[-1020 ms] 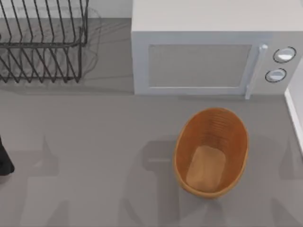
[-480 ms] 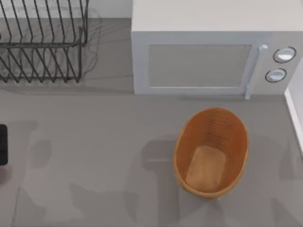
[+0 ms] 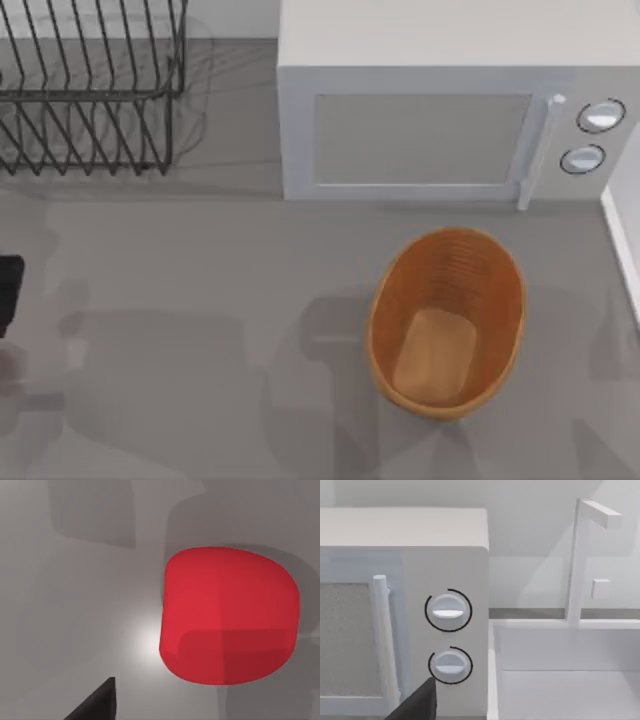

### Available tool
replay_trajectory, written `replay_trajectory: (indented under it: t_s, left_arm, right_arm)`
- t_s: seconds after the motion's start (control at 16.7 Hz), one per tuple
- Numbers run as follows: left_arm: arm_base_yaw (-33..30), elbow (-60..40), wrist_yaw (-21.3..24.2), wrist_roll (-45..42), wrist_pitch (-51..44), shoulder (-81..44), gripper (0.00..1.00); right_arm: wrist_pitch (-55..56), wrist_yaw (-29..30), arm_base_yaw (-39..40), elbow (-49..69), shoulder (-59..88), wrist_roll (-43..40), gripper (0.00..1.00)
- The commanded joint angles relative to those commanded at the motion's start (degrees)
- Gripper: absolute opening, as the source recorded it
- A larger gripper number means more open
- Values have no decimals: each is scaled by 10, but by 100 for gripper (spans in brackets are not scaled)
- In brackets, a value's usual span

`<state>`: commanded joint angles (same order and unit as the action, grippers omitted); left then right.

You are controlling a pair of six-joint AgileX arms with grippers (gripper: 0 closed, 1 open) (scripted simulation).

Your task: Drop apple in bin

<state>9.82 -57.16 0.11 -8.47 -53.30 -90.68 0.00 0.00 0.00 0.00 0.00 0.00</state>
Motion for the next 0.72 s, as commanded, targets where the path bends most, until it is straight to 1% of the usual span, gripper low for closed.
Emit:
replay_trajectory:
  t_s: [0.12,0.24,0.54,0.72]
  left_arm:
    - [4,-34,1,-4,-17,-38,100]
    - [6,-46,1,-6,-23,-51,100]
    - [3,-43,0,-5,-20,-51,100]
    - [5,-21,1,-5,20,-71,100]
  right_arm:
    - [0,0,0,0,0,0,100]
    - [0,0,0,0,0,0,100]
    - [0,0,0,0,0,0,100]
    - [0,0,0,0,0,0,100]
